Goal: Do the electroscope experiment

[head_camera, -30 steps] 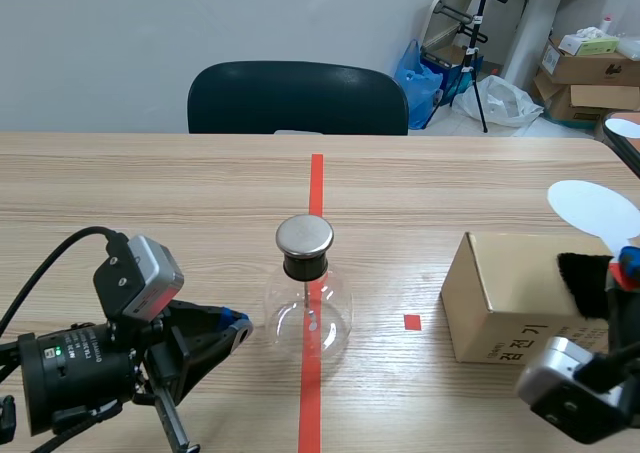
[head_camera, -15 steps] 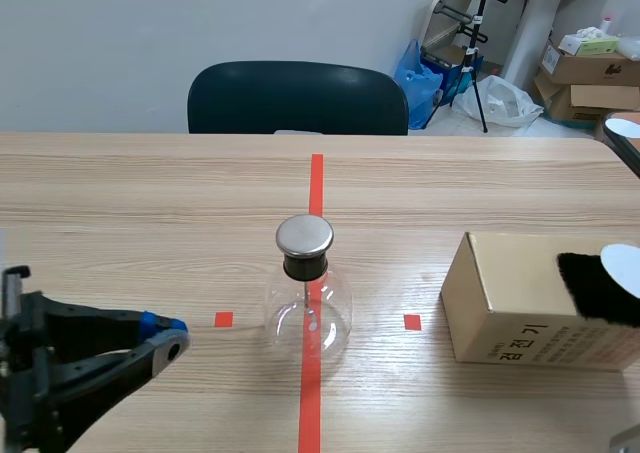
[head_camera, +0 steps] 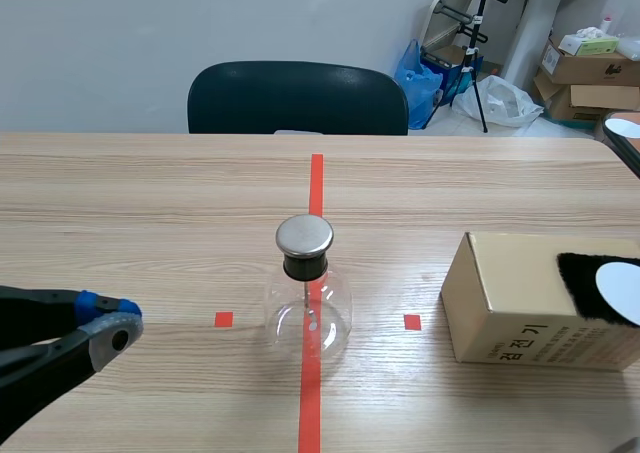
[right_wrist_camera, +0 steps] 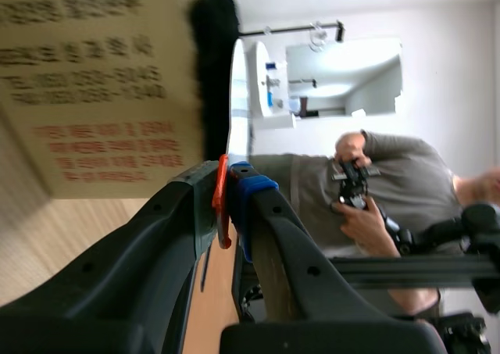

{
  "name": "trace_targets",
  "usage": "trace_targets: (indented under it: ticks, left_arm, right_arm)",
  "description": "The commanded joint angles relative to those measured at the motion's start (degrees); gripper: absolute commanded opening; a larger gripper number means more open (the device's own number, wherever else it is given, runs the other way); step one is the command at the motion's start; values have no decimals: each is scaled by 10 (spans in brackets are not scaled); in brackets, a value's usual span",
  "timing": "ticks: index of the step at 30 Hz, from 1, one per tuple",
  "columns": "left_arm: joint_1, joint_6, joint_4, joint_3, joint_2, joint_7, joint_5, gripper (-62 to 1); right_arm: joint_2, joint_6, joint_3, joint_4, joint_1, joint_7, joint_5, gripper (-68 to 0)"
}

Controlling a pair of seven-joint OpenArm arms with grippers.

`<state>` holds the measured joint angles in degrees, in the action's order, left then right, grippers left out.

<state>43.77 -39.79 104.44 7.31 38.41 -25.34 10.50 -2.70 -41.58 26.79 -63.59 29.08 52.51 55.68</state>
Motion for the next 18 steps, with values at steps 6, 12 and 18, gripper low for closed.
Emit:
trace_targets:
  ticks: [6,12,18]
  left_arm:
    - [-6,-1,-4,4,-1,-8,7,-576]
    - [-6,-1,-4,4,-1,-8,-15,-282]
    - [-6,-1,-4,4,-3,-16,-20,14]
  right_arm:
    - [-9,-33,3,-4,-5,-19,19,-665]
    - [-9,-33,1,-4,-5,-22,23,-665]
    - [-9,-33,0,-4,-5,-48,15,-665]
